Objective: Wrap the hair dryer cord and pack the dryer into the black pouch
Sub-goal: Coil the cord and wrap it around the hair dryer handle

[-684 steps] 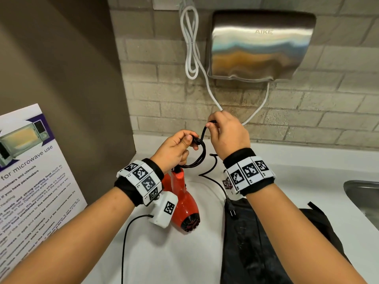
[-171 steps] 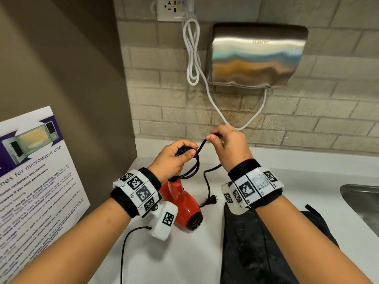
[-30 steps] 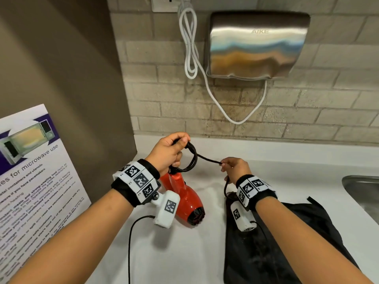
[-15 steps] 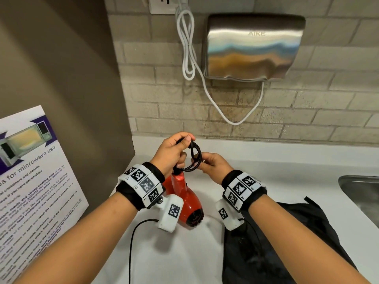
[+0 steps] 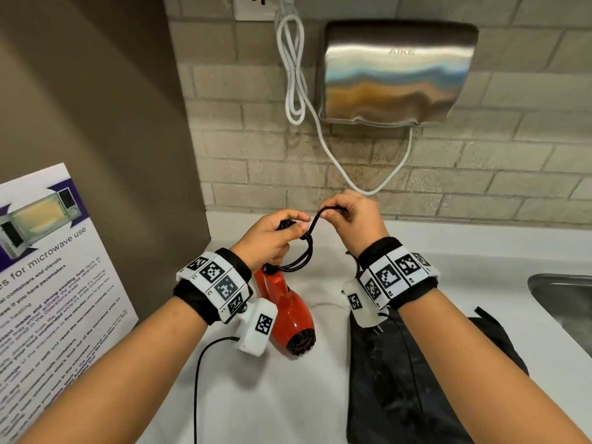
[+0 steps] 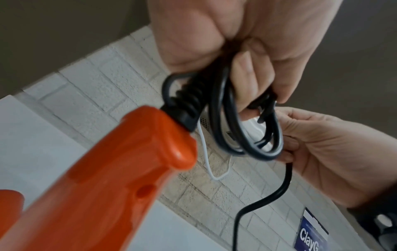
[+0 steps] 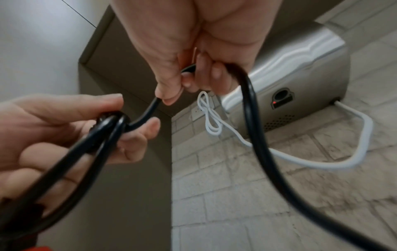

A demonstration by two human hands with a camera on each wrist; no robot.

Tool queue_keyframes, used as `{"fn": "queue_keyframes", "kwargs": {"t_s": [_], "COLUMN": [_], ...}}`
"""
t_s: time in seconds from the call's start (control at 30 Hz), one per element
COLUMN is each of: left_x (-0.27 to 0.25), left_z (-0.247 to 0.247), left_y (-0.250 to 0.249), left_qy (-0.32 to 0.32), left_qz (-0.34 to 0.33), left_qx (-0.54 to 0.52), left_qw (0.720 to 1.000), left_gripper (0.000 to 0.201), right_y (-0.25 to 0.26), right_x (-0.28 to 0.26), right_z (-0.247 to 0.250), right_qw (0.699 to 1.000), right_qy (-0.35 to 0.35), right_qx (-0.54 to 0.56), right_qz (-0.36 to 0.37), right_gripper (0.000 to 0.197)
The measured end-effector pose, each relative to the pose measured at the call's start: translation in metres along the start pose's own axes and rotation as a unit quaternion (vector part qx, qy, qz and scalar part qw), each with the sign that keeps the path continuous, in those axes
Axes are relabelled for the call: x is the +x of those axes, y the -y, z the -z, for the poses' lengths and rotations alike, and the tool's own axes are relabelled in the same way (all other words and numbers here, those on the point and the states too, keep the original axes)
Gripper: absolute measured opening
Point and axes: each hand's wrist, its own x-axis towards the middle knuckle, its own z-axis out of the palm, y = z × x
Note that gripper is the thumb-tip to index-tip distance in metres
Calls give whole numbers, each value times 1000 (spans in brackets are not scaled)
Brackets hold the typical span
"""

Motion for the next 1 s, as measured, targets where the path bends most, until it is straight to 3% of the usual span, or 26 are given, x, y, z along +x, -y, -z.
{"fn": "queue_keyframes", "kwargs": {"t_s": [0.23, 0.37, 0.47, 0.63, 0.8, 0.9, 1.0], "left_x": [-3, -3, 1, 2, 2, 0, -2], "left_z": [1, 0, -1, 0, -1, -5, -7], "left_y": [-4, -2, 0, 1, 3, 2, 2], "left_qy": [46, -18, -80, -102, -103, -96, -90], "left_qz": [13, -24, -27, -23, -16, -14, -15], "left_qx": [42, 19, -4, -37, -63, -61, -63], "left_qw": [998, 999, 996, 994, 993, 993, 994], "left_gripper": [25, 14, 11, 16, 13, 12, 13], "right_y": [10, 9, 0, -48, -104, -122, -128], "right_x": [2, 1, -6, -33, -78, -96, -103], "right_z": [3, 4, 4, 3, -7, -15, -19], "right_qw": [1000, 1000, 997, 982, 911, 843, 817], "right_qy": [6, 15, 44, 106, 237, 337, 354], "right_qx": [-12, 8, 41, -19, -166, -277, -302], "right_qz": [27, 16, -56, -157, -293, -315, -340], "right_gripper": [11, 10, 4, 12, 36, 44, 49]}}
